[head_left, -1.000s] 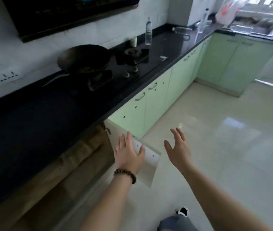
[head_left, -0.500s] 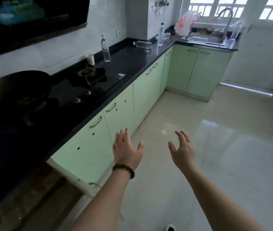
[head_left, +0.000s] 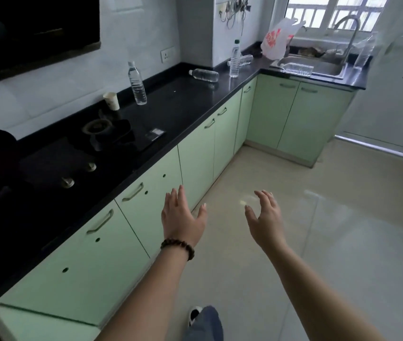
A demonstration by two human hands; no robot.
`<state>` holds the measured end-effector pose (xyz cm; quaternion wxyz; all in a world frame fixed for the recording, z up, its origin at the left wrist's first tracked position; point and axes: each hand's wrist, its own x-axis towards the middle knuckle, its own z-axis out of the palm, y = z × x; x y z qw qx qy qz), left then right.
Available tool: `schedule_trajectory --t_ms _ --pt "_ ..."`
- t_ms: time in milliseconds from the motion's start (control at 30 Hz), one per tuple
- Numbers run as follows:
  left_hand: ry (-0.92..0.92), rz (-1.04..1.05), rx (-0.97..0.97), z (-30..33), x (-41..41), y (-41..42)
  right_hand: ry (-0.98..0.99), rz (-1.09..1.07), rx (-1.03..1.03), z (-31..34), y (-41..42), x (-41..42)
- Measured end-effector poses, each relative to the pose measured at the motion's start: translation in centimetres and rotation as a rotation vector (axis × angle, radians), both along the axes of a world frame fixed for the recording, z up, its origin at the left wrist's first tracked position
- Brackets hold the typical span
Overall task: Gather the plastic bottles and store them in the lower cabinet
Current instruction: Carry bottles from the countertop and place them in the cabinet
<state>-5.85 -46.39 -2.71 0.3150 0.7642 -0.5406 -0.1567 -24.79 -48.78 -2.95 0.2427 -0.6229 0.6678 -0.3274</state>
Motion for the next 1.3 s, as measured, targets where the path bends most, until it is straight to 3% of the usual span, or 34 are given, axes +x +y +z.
schedule_trajectory --t_ms 467,767,1100,1300 --pt "0.051 0.174 -0.088 1.5 9.1 -32.3 0.077 0.126 -0.013 1.3 -35.3 6.9" --pt "0.021 0.324 -0.109 2.5 15.5 -47.1 0.068 0.245 -0.054 2.7 -52.7 13.6" --pt "0.067 0.64 -0.2 -0.4 20.3 -64.4 0.053 0.541 -0.029 0.0 -75.8 22.7" --pt "0.183 0.898 -0.265 -0.7 22.7 -73.8 0.071 0.726 0.026 -0.8 -84.9 26.9"
